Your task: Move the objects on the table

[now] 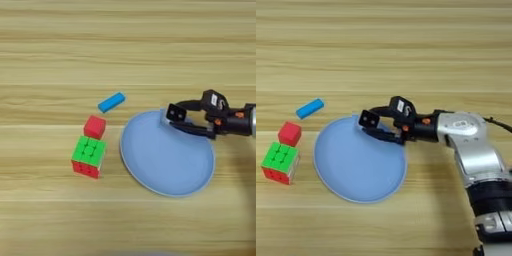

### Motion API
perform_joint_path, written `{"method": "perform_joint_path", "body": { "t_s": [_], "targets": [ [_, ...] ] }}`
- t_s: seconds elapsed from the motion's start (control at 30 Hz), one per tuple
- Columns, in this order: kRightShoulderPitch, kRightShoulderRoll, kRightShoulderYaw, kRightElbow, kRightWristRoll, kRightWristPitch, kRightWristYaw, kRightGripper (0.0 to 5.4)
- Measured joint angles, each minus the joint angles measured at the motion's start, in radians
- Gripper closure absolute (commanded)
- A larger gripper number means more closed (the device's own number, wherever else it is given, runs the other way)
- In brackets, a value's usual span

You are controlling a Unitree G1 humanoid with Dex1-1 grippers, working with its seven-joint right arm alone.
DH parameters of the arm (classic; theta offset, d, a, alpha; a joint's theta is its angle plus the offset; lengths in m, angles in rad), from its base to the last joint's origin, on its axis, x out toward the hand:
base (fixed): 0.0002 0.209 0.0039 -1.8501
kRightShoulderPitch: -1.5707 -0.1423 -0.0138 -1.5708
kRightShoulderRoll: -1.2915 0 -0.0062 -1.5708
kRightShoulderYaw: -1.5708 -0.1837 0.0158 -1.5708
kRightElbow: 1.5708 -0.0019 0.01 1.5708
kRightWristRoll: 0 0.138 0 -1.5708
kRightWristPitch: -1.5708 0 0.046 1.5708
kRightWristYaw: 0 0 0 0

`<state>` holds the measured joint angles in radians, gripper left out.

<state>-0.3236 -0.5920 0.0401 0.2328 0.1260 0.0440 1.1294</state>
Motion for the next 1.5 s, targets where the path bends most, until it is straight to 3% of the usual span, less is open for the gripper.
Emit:
{"method": "perform_joint_path", "body": {
  "t_s": [0.17,0.37,0.63,0.83,1.03,1.33,1.5],
  "targets": [
    [-0.039,0.056,0.005,-0.001,-0.009,0.048,-0.082,2.92],
    [-0.114,0.115,0.036,0.078,-0.072,0.065,-0.188,2.92],
    [-0.215,0.205,0.078,0.29,-0.177,0.036,-0.35,2.92],
    [-0.3,0.279,0.081,0.463,-0.216,-0.007,-0.471,2.92],
    [-0.353,0.319,0.09,0.6,-0.244,-0.036,-0.513,2.92],
    [-0.396,0.321,0.086,0.696,-0.261,-0.037,-0.531,2.92],
    [-0.398,0.317,0.08,0.71,-0.26,-0.036,-0.531,2.24]
  ]
}}
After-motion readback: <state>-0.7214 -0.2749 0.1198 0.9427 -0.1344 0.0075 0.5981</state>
